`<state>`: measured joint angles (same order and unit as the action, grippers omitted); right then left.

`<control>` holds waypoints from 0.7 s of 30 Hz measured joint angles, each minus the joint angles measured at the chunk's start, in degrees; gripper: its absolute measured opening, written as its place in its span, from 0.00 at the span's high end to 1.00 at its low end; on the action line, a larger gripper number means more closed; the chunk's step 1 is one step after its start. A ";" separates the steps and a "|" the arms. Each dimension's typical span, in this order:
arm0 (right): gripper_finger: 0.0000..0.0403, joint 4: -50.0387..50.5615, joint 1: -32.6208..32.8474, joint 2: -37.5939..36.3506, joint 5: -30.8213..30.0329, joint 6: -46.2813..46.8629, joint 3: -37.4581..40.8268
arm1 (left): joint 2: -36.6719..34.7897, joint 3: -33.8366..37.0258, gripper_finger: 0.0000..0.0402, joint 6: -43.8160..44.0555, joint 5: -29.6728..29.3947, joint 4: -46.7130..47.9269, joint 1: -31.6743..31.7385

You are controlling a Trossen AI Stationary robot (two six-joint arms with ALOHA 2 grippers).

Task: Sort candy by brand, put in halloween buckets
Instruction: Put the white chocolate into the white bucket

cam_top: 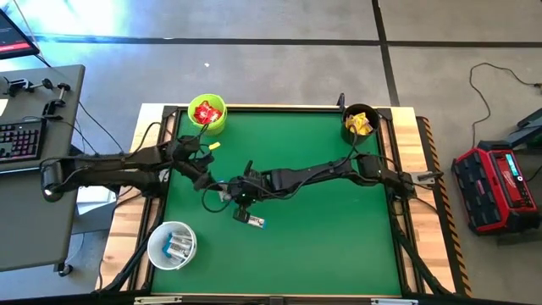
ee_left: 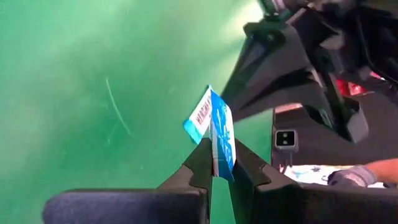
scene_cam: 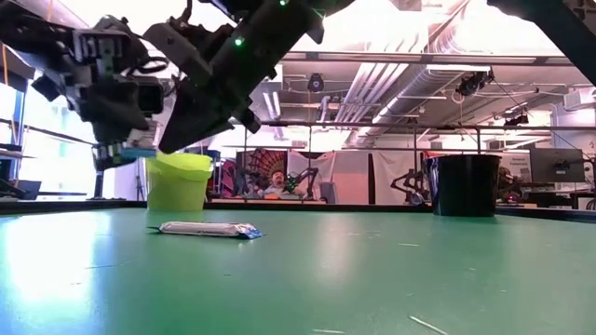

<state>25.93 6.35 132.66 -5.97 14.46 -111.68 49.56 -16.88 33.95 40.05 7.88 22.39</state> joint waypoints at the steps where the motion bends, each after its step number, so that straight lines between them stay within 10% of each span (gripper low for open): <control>1: 1.00 -0.01 0.33 0.08 0.05 0.00 0.01 | -1.59 -0.06 0.96 0.20 -0.69 1.78 -0.55; 21: 1.00 0.01 5.16 -0.33 7.47 2.33 0.01 | -14.57 -23.18 0.96 -1.61 -17.77 32.58 -16.93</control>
<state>25.94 11.51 132.33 1.50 16.79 -111.68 34.99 -40.06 32.35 22.27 40.46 5.46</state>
